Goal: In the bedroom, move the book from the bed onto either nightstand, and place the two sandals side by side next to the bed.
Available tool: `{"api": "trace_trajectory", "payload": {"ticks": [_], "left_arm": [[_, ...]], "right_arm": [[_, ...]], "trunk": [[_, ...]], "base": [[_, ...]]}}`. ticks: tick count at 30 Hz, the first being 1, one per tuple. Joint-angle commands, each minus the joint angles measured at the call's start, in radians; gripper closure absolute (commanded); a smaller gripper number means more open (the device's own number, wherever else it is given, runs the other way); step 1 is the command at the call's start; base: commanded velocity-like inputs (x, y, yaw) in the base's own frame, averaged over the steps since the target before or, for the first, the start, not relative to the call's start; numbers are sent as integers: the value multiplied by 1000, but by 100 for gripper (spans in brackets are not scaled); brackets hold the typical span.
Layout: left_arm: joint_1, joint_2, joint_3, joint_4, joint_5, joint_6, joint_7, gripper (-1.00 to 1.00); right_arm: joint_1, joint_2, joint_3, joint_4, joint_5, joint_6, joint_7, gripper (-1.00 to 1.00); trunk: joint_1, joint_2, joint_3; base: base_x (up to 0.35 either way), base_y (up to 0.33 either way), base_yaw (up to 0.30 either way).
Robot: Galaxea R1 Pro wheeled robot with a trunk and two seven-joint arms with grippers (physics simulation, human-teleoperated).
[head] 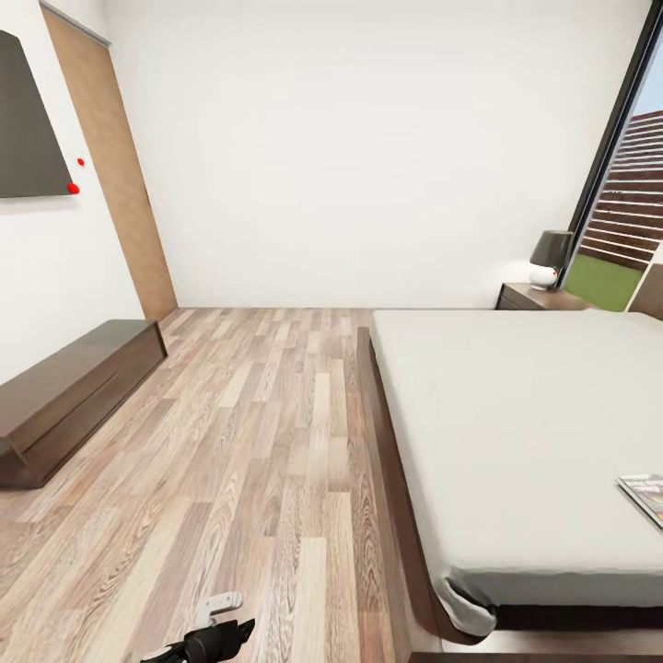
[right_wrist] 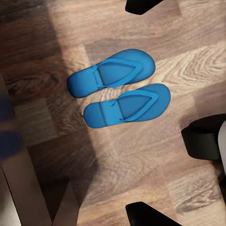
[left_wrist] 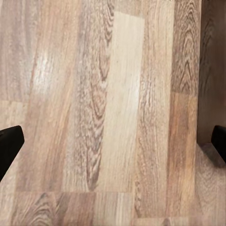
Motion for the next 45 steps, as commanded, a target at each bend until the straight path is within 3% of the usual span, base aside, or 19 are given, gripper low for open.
{"api": "trace_trajectory", "payload": {"ticks": [1, 23, 45], "left_arm": [[-1, 0, 9, 1, -11, -4, -3, -100], [0, 3, 10, 1, -9, -4, -3, -100], [-1, 3, 10, 1, -9, -4, -3, -100]], "right_arm": [[-1, 0, -8, 1, -3, -2, 5, -100], [-1, 2, -8, -2, -3, -2, 5, -100], [-1, 3, -8, -2, -3, -2, 5, -100]], "trunk": [[0, 0, -1], [0, 0, -1], [0, 0, -1]], "base": [[0, 0, 0], [-43, 0, -18], [0, 0, -274]]}}
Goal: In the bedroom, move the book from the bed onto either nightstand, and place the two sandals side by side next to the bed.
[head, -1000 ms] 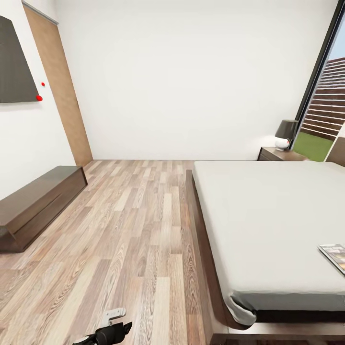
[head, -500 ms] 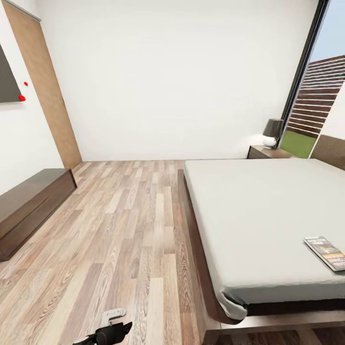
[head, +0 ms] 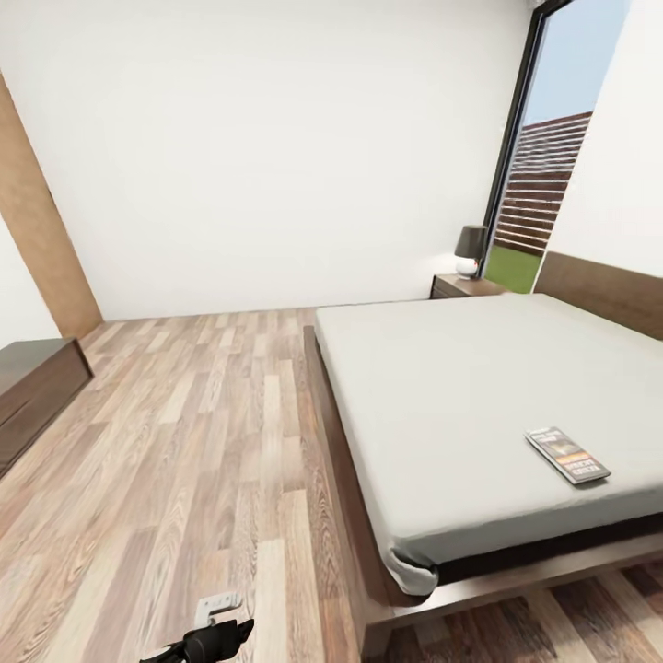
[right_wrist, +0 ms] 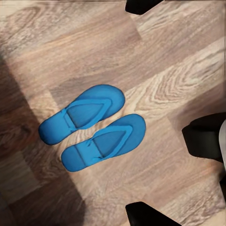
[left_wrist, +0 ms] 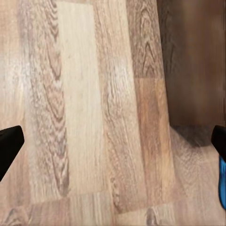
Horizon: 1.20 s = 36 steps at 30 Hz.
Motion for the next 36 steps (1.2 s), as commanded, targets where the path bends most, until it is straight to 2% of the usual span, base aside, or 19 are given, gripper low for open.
{"api": "trace_trajectory", "payload": {"ticks": [1, 29, 36], "left_arm": [[-1, 1, 8, 1, -11, -4, -3, -100], [0, -2, 8, 1, -11, -3, -1, -100], [-1, -2, 7, 1, -11, -4, -1, -100]], "right_arm": [[-1, 0, -8, 1, -3, -2, 5, -100], [-1, -1, -9, 1, -3, -2, 5, -100], [-1, -3, -9, 1, -3, -2, 5, -100]], "trunk": [[0, 0, -1], [0, 0, -1], [0, 0, -1]], "base": [[0, 0, -300], [-1, -30, -300], [-138, -2, -300]]}}
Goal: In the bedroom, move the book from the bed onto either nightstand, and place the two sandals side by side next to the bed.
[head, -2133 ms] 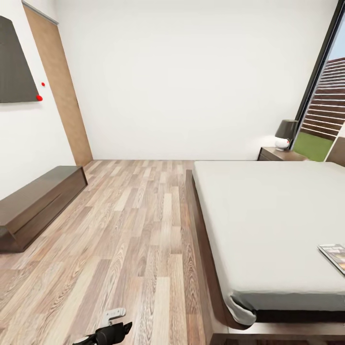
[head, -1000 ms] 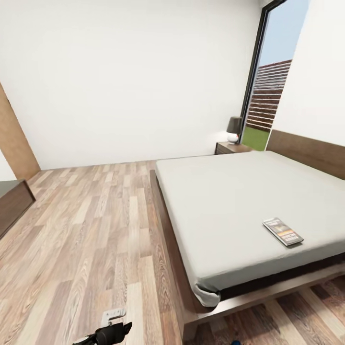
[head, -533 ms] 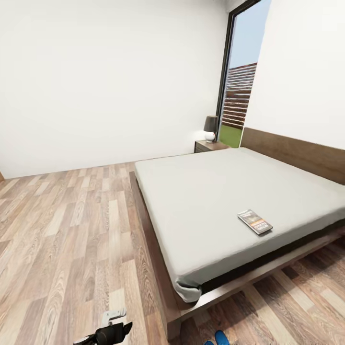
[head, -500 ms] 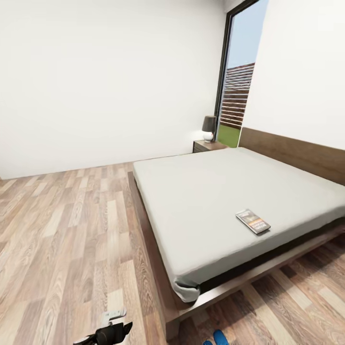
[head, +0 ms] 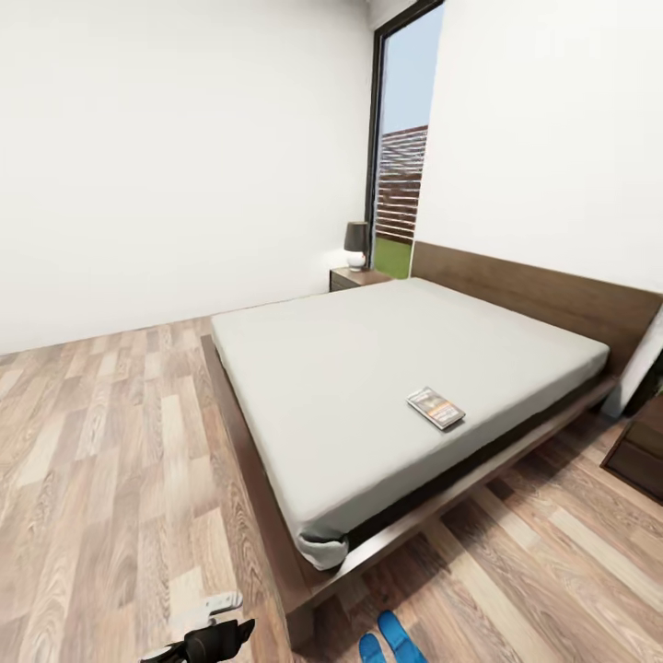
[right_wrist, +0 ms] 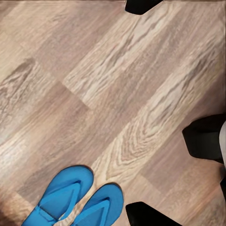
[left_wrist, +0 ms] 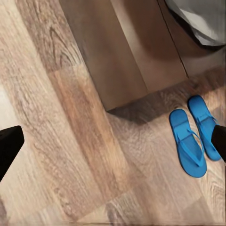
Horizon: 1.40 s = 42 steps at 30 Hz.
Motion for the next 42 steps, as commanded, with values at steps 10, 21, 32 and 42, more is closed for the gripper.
{"api": "trace_trajectory", "payload": {"ticks": [10, 21, 32, 42], "left_arm": [[0, 1, 8, 1, -11, -4, -3, -100], [-1, 0, 8, 1, -11, -4, -3, -100], [0, 0, 8, 1, -11, -4, -3, -100], [0, 0, 8, 1, -12, -4, -3, -100]], "right_arm": [[-1, 0, -8, 1, -3, -2, 5, -100], [-1, 1, -8, 1, -3, -2, 5, -100], [-1, 0, -7, 1, -3, -2, 5, -100], [-1, 0, -7, 1, -3, -2, 5, -100]], "trunk": [[0, 0, -1], [0, 0, -1], [0, 0, -1], [0, 0, -1]], "base": [[-76, 0, -300], [-2, 0, -300], [0, 0, -300], [0, -39, -300]]}}
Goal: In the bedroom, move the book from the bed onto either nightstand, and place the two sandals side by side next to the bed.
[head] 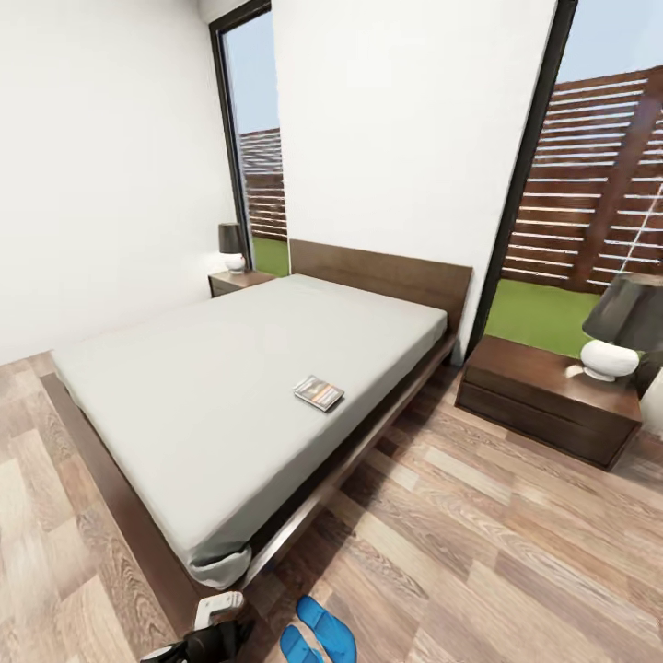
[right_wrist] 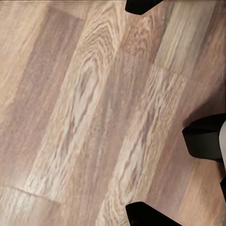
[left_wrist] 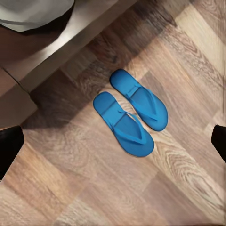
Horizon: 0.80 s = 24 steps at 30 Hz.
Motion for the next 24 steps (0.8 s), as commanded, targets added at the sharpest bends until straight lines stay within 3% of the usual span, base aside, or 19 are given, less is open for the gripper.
{"api": "trace_trajectory", "payload": {"ticks": [1, 10, 24], "left_arm": [[-1, 0, 8, 1, -10, -4, -3, -100], [0, 0, 7, 1, -11, -4, -3, -100], [0, 0, 8, 1, -11, -5, -3, -100]], "right_arm": [[-1, 0, -8, 1, -3, -2, 5, -100], [-1, 1, -7, 1, -3, -2, 5, -100], [-1, 6, -5, 2, -2, -2, 5, -100]], "trunk": [[0, 0, -1], [0, 0, -1], [0, 0, -1]], "base": [[0, -6, -300], [0, -161, -300], [0, -9, -300]]}}
